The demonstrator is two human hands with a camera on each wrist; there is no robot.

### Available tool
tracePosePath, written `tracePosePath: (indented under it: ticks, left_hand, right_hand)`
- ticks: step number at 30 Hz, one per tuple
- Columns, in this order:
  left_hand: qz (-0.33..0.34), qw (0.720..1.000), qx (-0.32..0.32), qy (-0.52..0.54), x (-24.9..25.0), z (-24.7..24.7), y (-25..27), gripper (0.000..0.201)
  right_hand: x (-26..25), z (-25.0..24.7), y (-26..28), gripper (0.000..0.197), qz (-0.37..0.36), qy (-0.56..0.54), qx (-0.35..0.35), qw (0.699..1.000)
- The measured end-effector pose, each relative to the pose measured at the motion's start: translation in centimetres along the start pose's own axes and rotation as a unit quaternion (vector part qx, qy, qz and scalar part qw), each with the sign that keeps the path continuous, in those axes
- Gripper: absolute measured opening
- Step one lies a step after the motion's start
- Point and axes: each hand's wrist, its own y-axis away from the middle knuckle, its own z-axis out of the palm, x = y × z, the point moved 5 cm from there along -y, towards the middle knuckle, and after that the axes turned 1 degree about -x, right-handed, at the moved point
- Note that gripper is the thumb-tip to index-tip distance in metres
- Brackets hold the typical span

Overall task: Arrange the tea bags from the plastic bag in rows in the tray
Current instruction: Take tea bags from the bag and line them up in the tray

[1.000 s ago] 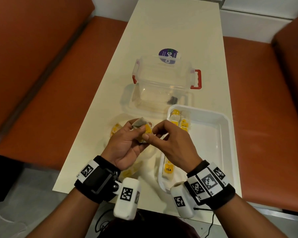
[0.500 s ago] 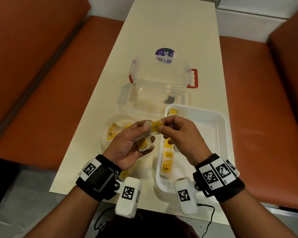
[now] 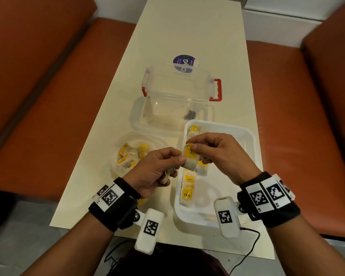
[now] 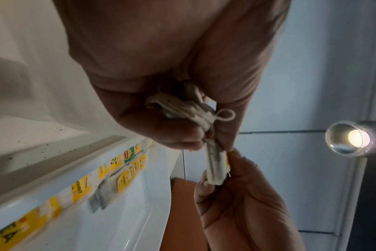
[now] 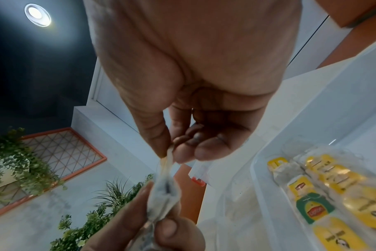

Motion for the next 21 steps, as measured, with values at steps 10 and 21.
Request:
tracePosePath:
  ticks: [10, 21]
  left_hand:
    - [0.019, 0.995, 0.019, -0.101, -1.3, 2.1, -1.0, 0.007]
    - [0.002, 0.997, 0.056, -0.06, -2.2, 1.2, -0.2, 0.022]
  right_hand:
    - [2.7, -1.5, 1.1, 0.008, 0.051, 0.026, -0.034, 0.998]
    - [6.7, -4.2, 0.6, 0.009, 0.096, 0.073, 0.003, 0.993]
